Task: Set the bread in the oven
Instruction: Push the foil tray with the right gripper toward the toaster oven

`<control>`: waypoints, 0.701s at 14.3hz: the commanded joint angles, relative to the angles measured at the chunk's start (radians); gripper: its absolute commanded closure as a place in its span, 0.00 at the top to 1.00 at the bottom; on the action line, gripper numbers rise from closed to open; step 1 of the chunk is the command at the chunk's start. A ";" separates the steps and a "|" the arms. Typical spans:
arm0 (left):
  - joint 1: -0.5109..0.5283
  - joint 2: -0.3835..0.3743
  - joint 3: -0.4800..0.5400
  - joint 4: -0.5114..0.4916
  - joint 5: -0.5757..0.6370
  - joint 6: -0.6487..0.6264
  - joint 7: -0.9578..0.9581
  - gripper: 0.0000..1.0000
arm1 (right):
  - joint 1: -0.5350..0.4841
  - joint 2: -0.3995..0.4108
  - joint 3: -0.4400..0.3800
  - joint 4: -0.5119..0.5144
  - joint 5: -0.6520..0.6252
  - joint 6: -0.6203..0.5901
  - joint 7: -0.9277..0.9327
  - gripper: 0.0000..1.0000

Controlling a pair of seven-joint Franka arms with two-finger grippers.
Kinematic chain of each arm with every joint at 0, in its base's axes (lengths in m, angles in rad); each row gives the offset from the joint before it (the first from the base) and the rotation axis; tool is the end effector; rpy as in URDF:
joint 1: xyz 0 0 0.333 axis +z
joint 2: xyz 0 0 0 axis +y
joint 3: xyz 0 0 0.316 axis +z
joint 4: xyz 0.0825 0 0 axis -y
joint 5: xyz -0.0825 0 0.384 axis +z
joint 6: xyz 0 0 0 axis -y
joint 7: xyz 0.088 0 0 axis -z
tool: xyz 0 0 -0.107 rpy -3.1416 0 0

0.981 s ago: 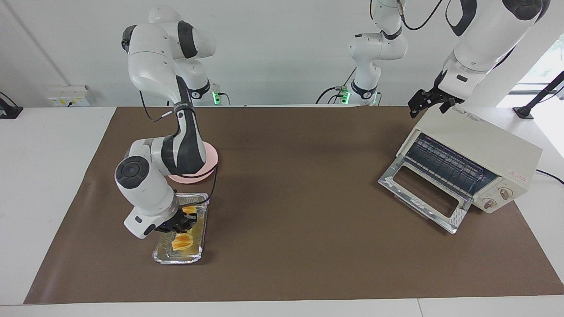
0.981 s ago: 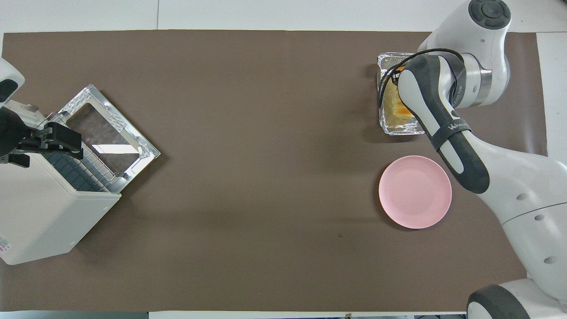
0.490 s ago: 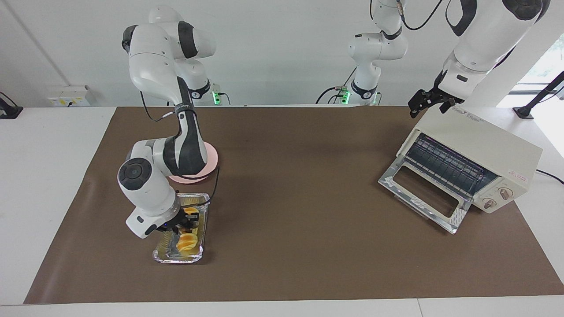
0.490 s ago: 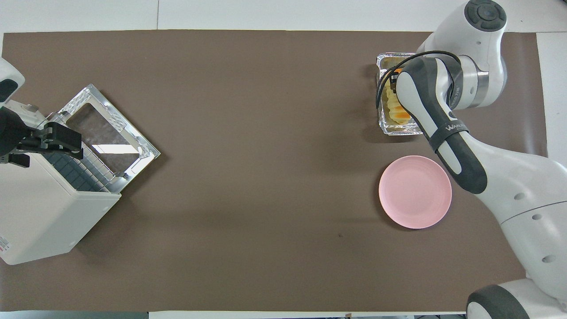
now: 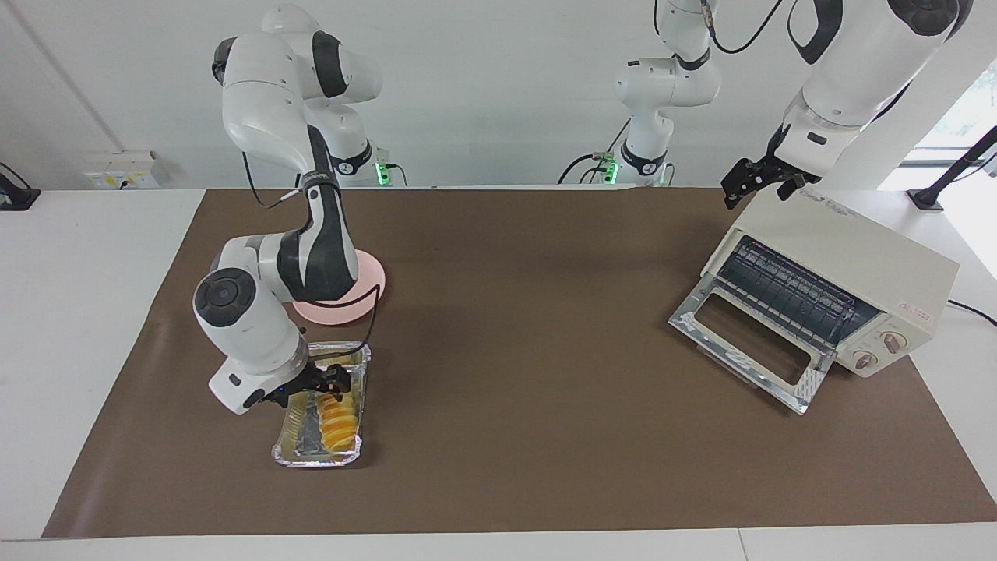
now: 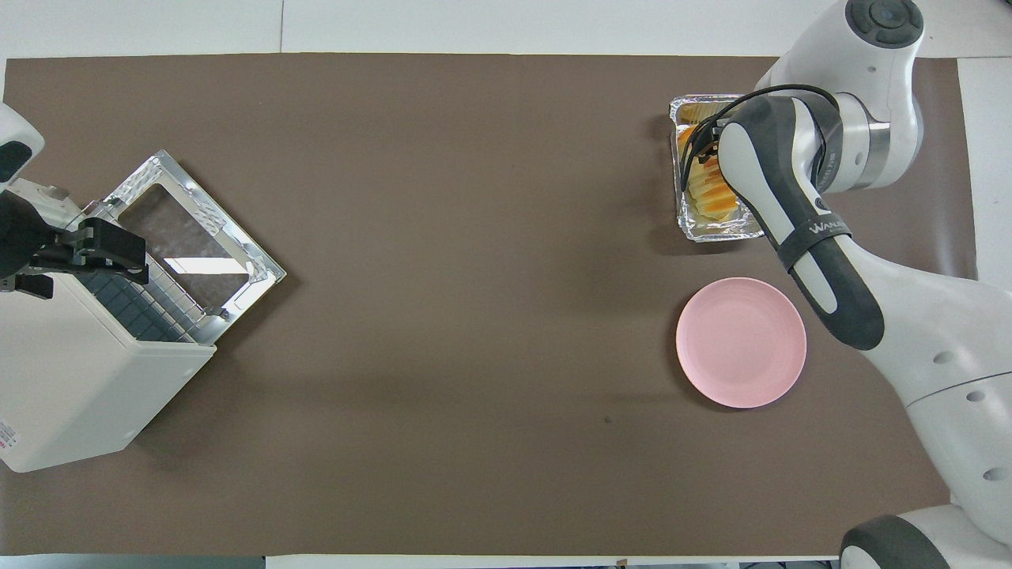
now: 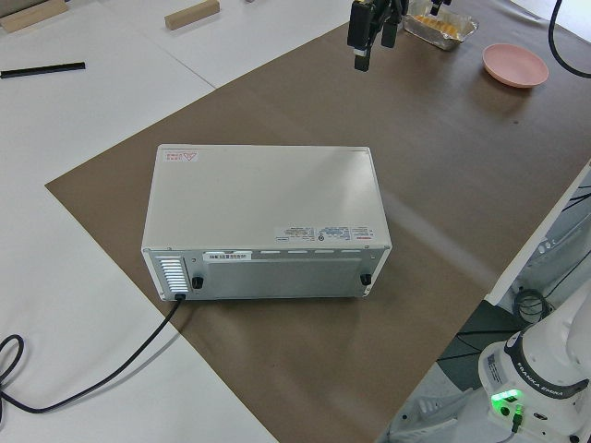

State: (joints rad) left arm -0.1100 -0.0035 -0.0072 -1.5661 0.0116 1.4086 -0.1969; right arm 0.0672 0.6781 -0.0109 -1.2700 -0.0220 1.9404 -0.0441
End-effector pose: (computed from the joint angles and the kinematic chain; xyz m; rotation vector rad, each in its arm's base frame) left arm 0.5317 -0.0612 0.6157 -3.0948 -0.1249 0.2332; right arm 0.7359 0.0419 0.3549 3.1094 0.1725 -0.0117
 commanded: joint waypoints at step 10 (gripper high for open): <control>0.009 -0.026 -0.002 -0.028 -0.013 0.001 -0.001 1.00 | -0.056 -0.049 -0.004 -0.186 -0.029 0.187 -0.146 0.72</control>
State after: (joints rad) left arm -0.1099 -0.0035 -0.0072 -1.5661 0.0115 1.4086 -0.1969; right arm 0.0138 0.6768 -0.0124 -1.3890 -0.0367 2.1024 -0.1602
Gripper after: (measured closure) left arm 0.000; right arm 0.018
